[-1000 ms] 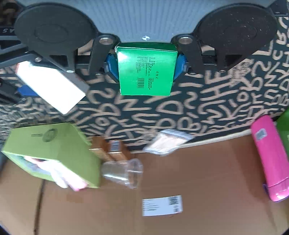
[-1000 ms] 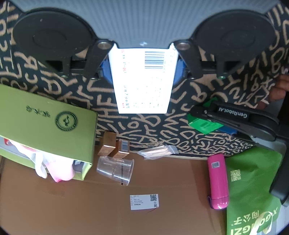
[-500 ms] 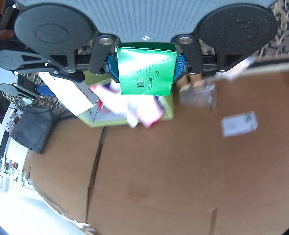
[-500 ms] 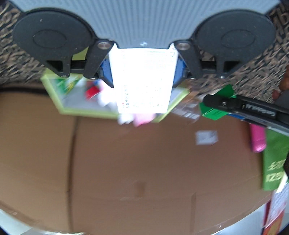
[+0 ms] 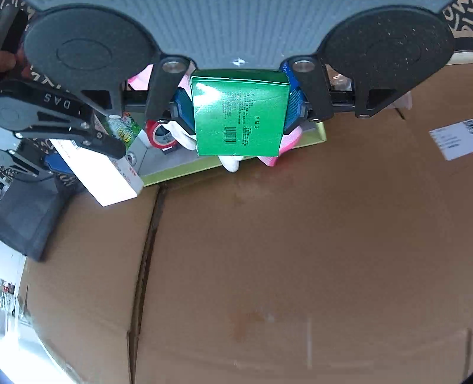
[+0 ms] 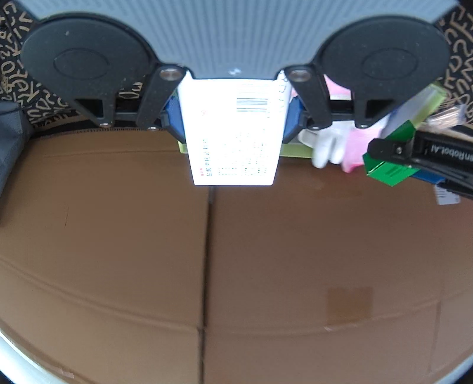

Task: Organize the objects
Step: 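Carry the green box and white-orange box into the lime-green box, then open both tools and pull them back from the lime-green box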

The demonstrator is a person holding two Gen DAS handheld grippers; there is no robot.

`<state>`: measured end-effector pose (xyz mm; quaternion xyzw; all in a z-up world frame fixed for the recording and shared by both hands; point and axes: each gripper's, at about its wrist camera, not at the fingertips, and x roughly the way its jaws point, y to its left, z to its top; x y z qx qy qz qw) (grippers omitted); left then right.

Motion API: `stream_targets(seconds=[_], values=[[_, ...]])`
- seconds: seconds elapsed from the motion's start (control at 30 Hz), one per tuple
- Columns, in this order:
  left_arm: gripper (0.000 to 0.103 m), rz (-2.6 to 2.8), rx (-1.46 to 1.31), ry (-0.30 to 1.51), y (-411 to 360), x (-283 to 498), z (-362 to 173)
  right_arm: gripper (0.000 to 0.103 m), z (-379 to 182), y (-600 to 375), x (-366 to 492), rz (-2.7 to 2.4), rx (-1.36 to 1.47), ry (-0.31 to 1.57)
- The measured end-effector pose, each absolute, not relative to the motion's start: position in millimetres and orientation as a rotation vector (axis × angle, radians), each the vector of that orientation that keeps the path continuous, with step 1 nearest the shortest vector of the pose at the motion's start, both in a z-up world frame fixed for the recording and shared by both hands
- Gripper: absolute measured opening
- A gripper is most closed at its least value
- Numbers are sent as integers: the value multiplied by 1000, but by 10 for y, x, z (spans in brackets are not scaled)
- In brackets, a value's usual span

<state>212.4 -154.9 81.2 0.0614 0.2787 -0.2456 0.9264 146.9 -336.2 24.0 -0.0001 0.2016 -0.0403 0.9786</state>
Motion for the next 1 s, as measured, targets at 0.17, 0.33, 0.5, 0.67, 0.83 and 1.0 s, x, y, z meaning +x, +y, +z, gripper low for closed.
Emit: stream_targets(seconds=[0.17,0.33,0.5,0.67,0.83,1.0], values=[[64,-490,163,589,-1633,2256,617,65,58,-3379,1654,-54,-10,441],[80,-493,184,634,-1687,2373,353,69,-256,-3313,1819,-37,-64,513],[82,-471,173,611,-1618,2314,357,89,-142,-3328,1766,-38,-67,460],[90,-476,33,559,-1306,2089,572,98,66,-3204,1508,-69,-109,363],[98,-471,-36,519,-974,1700,694,103,202,-2970,1189,-18,-77,297],[98,-410,-72,534,-641,1367,583,103,284,-2660,835,50,-58,279]])
